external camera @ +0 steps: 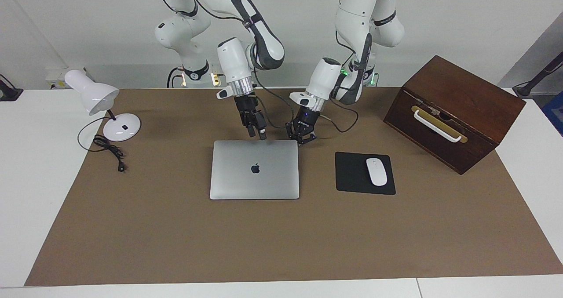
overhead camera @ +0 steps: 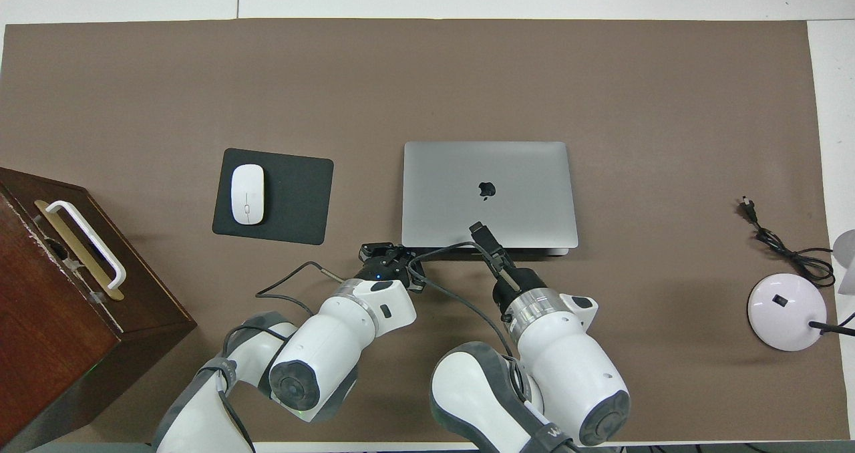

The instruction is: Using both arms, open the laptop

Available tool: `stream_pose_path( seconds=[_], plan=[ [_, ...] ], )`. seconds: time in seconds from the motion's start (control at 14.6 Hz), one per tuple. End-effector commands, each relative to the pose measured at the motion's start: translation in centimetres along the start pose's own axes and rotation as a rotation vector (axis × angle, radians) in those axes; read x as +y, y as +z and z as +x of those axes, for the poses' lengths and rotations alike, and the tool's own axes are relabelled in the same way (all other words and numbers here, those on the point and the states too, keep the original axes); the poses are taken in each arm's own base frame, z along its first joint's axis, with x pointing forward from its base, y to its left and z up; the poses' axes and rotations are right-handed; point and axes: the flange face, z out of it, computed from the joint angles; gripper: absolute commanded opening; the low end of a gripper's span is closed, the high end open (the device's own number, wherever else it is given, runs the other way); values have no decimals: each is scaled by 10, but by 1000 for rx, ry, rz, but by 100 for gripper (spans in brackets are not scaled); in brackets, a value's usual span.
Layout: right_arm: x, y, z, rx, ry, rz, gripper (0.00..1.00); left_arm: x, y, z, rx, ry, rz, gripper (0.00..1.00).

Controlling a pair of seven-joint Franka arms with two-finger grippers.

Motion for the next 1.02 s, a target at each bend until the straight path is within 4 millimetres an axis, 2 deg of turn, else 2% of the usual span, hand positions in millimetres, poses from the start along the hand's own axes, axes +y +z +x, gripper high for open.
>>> stream_pose_path(
  seconds=[0.0, 0.55, 0.68, 0.96],
  plan=[
    [0, 2, 4, -18, -11, -5, 100, 4, 11, -1, 6, 17, -7, 0],
    [-1, 3, 4, -30, -8, -4, 100, 6, 15, -6, -5, 19, -8, 0],
    [-2, 5, 9, -27, 1, -5, 100, 6, 16, -6, -6, 19, -8, 0],
    [-12, 6, 9, -35, 2, 10, 100, 6, 16, -7, -8, 19, -8, 0]
  ],
)
